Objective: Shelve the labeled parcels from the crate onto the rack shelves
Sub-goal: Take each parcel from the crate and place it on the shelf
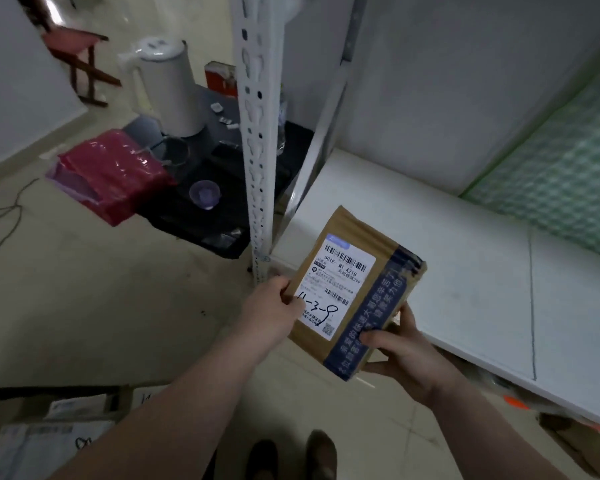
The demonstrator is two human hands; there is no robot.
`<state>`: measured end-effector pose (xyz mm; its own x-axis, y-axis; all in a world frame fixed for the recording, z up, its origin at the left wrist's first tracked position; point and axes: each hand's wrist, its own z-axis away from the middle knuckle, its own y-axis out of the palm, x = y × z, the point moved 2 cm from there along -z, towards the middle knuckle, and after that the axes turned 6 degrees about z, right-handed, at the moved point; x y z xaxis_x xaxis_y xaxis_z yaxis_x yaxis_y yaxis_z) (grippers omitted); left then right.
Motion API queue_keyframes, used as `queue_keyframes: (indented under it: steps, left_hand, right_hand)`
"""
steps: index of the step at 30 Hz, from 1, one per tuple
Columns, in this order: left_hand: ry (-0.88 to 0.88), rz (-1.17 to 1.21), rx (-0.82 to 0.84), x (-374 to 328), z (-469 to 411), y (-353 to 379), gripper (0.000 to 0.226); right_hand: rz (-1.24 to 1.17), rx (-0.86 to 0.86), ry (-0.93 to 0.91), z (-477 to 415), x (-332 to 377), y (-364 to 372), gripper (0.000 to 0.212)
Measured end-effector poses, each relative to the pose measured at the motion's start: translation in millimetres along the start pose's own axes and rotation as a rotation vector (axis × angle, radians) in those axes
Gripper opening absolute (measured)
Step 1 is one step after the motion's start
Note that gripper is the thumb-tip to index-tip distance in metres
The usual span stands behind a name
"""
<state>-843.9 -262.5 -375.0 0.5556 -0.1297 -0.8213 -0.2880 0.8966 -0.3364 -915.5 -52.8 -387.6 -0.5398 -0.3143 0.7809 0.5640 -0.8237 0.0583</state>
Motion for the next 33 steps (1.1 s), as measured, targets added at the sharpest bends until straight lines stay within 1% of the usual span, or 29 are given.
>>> queue_keyframes:
  steps: [3, 5, 9, 12, 14, 17, 20, 24, 27, 30, 33]
  left_hand:
    - [0.004, -0.066, -0.082, 14.9, -36.0, -0.8, 0.018]
    - [-0.003, -0.095, -0.114, 24.1, -61.6, -0.2, 0.022]
    - [0.026, -0.079, -0.156, 39.6, -109.1, 5.9, 0.029]
    - [0.047, -0.101, -0.212, 55.2, -142.8, 11.0, 0.041]
    - [0.044, -0.086, -0.245, 71.5, -164.5, 15.2, 0.046]
    - [0.059, 0.014, -0.268, 96.7, -189.0, 23.3, 0.049]
    - [0.081, 0.085, -0.301, 117.9, -204.6, 30.6, 0.055]
    - [0.111, 0.086, -0.339, 137.7, -215.8, 40.4, 0.068]
    - [0.131, 0.100, -0.370, 143.7, -220.9, 47.8, 0.069]
    - [0.174, 0.173, -0.441, 147.2, -215.3, 61.3, 0.070]
    - [0.167, 0.151, -0.513, 147.7, -195.5, 83.0, 0.075]
  right_hand:
    - [0.072, 0.047, -0.011, -49.5, 1.8, -0.8, 0.102]
    - [0.095, 0.080, -0.042, -82.2, 3.6, -1.4, 0.098]
    - [0.183, 0.085, -0.143, -136.9, 10.0, 1.4, 0.092]
    - [0.214, 0.084, -0.220, -176.1, 10.6, 0.6, 0.097]
    - [0.314, 0.042, -0.297, -199.5, 6.3, 0.2, 0.102]
    - [0.400, 0.006, -0.386, -228.3, -3.2, 2.2, 0.107]
    - [0.475, -0.043, -0.420, -248.3, -18.8, 8.1, 0.108]
    - [0.543, -0.186, -0.434, -263.9, -42.8, 13.4, 0.092]
    - [0.626, -0.295, -0.498, -268.3, -54.8, 16.9, 0.092]
    - [0.619, -0.377, -0.553, -265.8, -65.5, 22.0, 0.084]
    - [0.608, -0.440, -0.585, -262.9, -72.6, 29.1, 0.077]
